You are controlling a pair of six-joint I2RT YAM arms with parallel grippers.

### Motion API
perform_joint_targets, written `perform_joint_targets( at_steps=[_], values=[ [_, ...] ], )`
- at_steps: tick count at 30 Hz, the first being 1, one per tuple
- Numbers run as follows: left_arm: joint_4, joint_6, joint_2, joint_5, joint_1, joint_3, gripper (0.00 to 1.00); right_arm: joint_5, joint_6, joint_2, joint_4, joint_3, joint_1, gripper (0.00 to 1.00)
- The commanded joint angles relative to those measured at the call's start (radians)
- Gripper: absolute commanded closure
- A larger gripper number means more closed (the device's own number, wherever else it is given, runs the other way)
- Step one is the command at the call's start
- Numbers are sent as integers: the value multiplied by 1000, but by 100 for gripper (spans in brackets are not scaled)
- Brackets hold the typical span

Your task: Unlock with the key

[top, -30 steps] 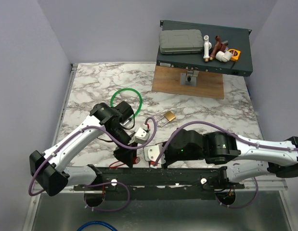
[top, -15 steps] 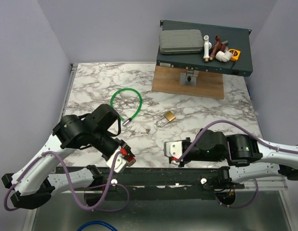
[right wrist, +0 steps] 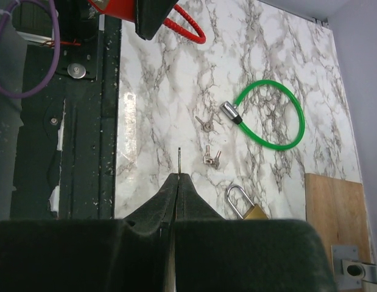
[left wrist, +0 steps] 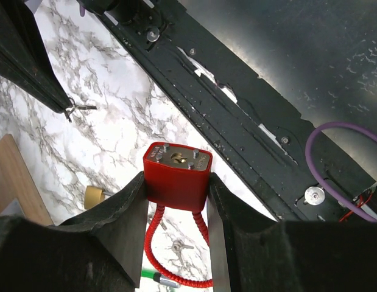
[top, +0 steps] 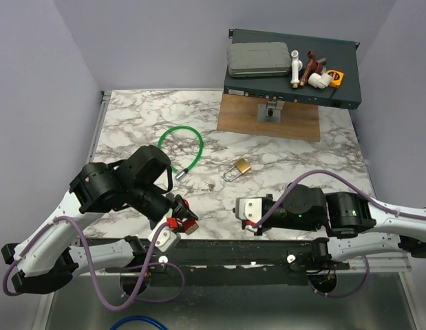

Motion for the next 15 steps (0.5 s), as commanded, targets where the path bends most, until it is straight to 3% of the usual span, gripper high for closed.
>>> perform_joint_targets(
  at_steps=[1,15],
  values=[
    [11,46,-10,-21,-13,21,100,12,-14,16,26,41,6,99],
    [50,37,-53,-84,-14,-31,100,-6,-45,98,24,93,6,99]
  ],
)
